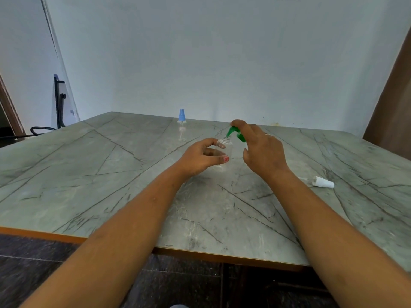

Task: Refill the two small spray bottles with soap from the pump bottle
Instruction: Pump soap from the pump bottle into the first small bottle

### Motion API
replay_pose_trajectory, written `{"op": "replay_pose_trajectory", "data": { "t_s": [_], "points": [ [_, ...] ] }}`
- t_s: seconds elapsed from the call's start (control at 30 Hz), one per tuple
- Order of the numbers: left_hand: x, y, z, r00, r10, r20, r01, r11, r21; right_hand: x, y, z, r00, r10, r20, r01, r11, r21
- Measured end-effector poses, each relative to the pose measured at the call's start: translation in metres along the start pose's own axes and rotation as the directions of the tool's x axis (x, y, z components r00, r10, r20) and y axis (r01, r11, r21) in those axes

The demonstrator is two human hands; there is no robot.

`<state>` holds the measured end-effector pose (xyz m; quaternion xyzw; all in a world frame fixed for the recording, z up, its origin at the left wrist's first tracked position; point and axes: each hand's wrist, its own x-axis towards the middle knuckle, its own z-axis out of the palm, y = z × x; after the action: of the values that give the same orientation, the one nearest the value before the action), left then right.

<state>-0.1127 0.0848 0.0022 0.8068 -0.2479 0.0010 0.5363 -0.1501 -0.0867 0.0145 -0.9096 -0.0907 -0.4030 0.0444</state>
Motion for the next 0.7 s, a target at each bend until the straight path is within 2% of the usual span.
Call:
{"op": "replay_pose_trajectory", "data": {
  "t_s": [0.2, 0.33, 0.7],
  "points": [
    [-0.0001, -0.0021, -0.0007, 1.0, -0.019, 0.006, 0.018, 1.0, 0.005, -0.0013, -0.0027, 0.0008, 0.998, -0.029, 0.048, 0.034, 0.995, -0.095],
    [0.0008, -0.0075, 0.0003, 0.998, -0.065, 0.023, 0.064, 0.997, 0.035, -0.0033, -0.0037, 0.0038, 0.996, -0.011, 0.083, 0.019, 0.996, -0.085],
    [0.0003, -0.0074, -0.0001, 0.996, -0.083, 0.018, 0.081, 0.993, 0.083, -0.0024, -0.0064, 0.0076, 0.998, -0.049, 0.027, 0.052, 0.991, -0.123]
  ]
}}
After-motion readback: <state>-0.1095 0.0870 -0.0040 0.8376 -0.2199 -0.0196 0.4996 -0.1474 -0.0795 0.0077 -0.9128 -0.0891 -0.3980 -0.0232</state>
